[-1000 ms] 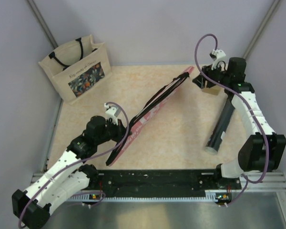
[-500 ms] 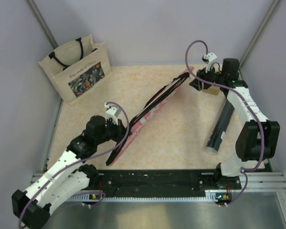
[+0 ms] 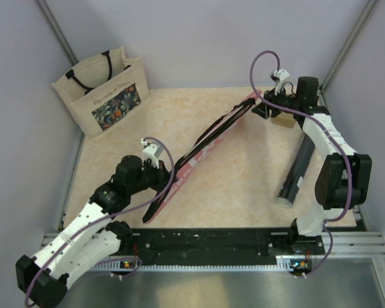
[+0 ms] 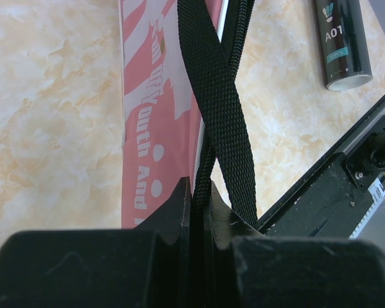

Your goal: Pack up the badminton gear

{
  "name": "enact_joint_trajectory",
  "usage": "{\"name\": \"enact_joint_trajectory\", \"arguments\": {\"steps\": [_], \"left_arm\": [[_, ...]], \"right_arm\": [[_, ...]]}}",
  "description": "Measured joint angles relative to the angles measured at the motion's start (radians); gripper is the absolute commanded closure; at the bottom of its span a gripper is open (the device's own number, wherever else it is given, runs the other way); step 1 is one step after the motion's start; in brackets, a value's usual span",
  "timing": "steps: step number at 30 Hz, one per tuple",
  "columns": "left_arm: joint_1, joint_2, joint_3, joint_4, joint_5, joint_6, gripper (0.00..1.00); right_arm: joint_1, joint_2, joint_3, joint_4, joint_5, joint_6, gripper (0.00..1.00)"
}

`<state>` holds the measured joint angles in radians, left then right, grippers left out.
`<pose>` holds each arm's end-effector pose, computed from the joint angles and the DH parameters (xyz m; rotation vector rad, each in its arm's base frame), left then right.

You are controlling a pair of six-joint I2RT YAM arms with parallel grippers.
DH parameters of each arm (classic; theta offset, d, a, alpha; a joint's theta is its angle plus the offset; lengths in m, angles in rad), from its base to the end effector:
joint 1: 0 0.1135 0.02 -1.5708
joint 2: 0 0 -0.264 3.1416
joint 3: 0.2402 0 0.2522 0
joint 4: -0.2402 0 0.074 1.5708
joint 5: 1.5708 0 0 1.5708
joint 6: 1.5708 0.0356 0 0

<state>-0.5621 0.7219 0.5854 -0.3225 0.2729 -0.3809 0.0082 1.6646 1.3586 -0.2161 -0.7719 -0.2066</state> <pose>0.1385 -0.0986 0.2661 0.3712 2.0908 -0.8559 0.3824 0.0280 0.3101 -0.6628 1.8845 0.6749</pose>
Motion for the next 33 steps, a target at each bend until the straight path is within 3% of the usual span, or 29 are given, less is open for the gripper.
{"name": "enact_joint_trajectory", "arguments": {"steps": [33], "left_arm": [[0.003, 0.000, 0.000, 0.000, 0.007, 0.007, 1.00]], "right_arm": [[0.000, 0.084, 0.064, 0.069, -0.062, 0.100, 0.63]]}}
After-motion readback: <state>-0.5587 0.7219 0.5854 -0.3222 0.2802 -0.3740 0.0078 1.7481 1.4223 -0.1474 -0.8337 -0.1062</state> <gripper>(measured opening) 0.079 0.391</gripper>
